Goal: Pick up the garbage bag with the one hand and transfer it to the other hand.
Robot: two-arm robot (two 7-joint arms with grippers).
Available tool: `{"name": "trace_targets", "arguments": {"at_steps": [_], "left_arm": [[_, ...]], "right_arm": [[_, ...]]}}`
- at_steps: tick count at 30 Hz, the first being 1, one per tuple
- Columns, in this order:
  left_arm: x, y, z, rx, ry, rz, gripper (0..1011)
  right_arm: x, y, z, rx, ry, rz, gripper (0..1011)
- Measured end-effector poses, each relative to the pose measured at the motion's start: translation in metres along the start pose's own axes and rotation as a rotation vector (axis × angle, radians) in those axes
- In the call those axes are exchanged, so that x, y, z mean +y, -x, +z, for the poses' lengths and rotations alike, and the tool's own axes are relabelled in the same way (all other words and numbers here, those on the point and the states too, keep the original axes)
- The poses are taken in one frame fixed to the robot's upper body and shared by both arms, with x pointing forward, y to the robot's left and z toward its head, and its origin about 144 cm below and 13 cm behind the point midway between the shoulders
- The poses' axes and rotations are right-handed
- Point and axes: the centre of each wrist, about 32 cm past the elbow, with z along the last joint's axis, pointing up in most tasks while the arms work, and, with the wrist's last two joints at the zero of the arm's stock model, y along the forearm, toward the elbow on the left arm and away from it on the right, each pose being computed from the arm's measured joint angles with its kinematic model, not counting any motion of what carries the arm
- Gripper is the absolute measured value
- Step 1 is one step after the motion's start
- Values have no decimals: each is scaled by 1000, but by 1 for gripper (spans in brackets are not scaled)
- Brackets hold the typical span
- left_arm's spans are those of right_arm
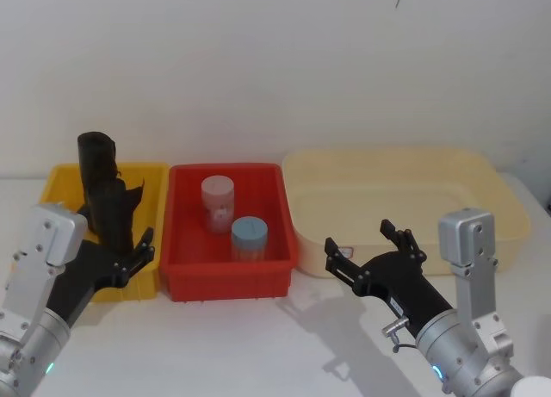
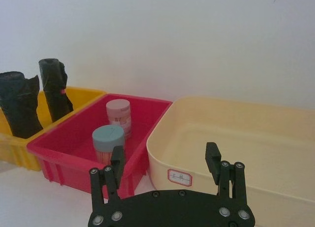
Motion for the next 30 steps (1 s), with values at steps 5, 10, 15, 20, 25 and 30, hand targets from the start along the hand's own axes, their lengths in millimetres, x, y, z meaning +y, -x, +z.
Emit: {"name": "trace_targets", "arguments": {"at_steps": [5, 10, 15, 20, 25, 30], "left_arm": [[0, 0, 0, 0, 0, 0, 1000], [0, 0, 0, 0, 0, 0, 1000], [0, 0, 0, 0, 0, 0, 1000], [0, 0, 0, 0, 0, 0, 1000], [0, 0, 0, -1, 0, 0, 1000], [1, 2, 1, -9, 4, 8, 1000]], "right_arm": [[0, 0, 0, 0, 0, 0, 1010], [0, 0, 0, 0, 0, 0, 1010], [0, 0, 0, 0, 0, 0, 1010], [0, 0, 0, 0, 0, 0, 1010], [0, 0, 0, 0, 0, 0, 1010], [0, 0, 0, 0, 0, 0, 1010]]}}
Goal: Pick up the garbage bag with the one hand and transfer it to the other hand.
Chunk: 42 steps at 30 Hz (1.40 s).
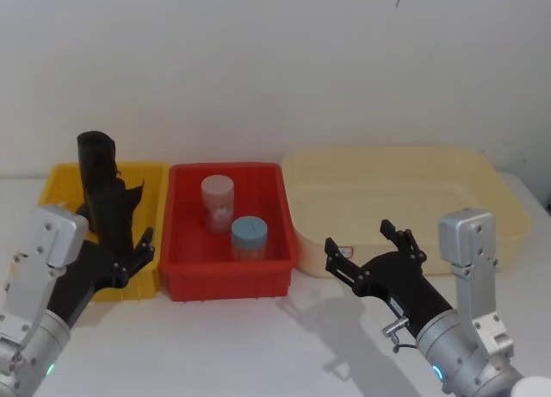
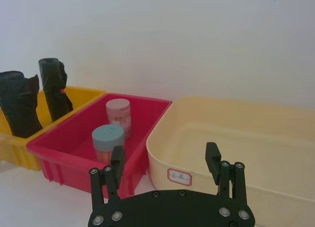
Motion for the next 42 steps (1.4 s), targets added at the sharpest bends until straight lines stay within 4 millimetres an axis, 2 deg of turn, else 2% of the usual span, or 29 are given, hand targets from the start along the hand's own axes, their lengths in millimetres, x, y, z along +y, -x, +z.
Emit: {"name": "trace_targets", "arguments": {"at_steps": [14, 25, 42], "left_arm": [[12, 6, 5, -25, 11, 49, 1000], [19, 4, 2, -9, 4, 92, 1000], [10, -8, -13, 49, -9, 107, 1000]], "right_arm": [[0, 0, 0, 0, 0, 0, 1010], [0, 0, 0, 0, 0, 0, 1010], [0, 0, 0, 0, 0, 0, 1010]]}}
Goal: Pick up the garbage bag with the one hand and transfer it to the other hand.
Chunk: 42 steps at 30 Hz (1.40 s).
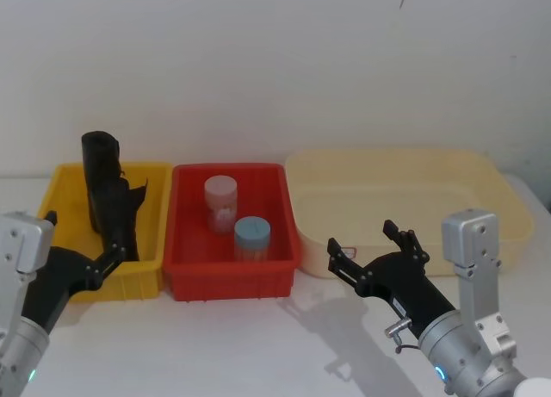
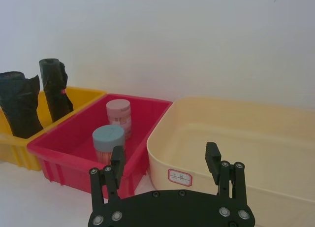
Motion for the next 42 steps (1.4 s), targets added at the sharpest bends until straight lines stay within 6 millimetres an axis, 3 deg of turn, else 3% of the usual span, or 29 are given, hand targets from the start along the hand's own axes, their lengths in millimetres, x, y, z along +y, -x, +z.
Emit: {"name": "trace_targets", "arguments": {"at_steps": [29, 35, 42], "left_arm": [[-48, -15, -9, 42, 38, -60, 999], [-56, -16, -10, 54, 41, -73, 893], [-62, -18, -12, 71, 44, -86, 698]], "right_arm": [[0, 0, 0, 0, 0, 0, 1010], [0, 0, 0, 0, 0, 0, 1010], [0, 0, 0, 0, 0, 0, 1010]]}}
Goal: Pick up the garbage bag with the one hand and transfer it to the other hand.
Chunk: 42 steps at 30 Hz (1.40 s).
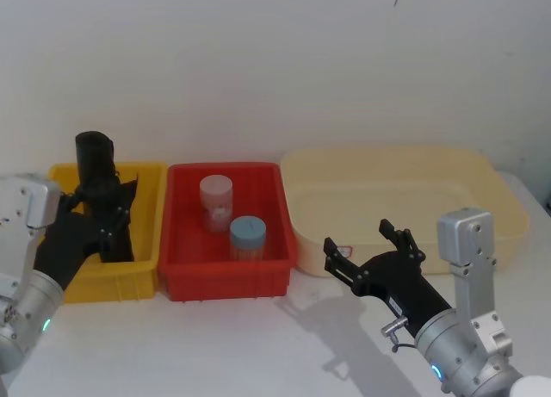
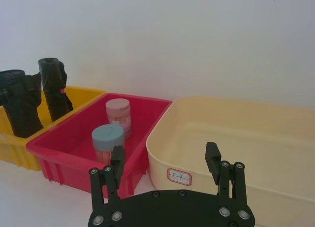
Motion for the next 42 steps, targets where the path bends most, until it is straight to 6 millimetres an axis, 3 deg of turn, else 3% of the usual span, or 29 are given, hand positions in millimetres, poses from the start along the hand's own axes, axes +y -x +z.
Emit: {"name": "trace_targets", "arguments": {"at_steps": [4, 16, 29, 42], "left_arm": [[-2, -1, -1, 7, 2, -4, 568], [-4, -4, 6, 8, 26, -13, 535], [-18, -12, 52, -33, 108, -99, 535], [-36, -15, 85, -50, 168, -265, 535]], "right_arm": [[0, 0, 0, 0, 0, 0, 1009], [0, 0, 0, 0, 0, 0, 1010], [0, 0, 0, 0, 0, 0, 1010], [0, 0, 0, 0, 0, 0, 1010]]}}
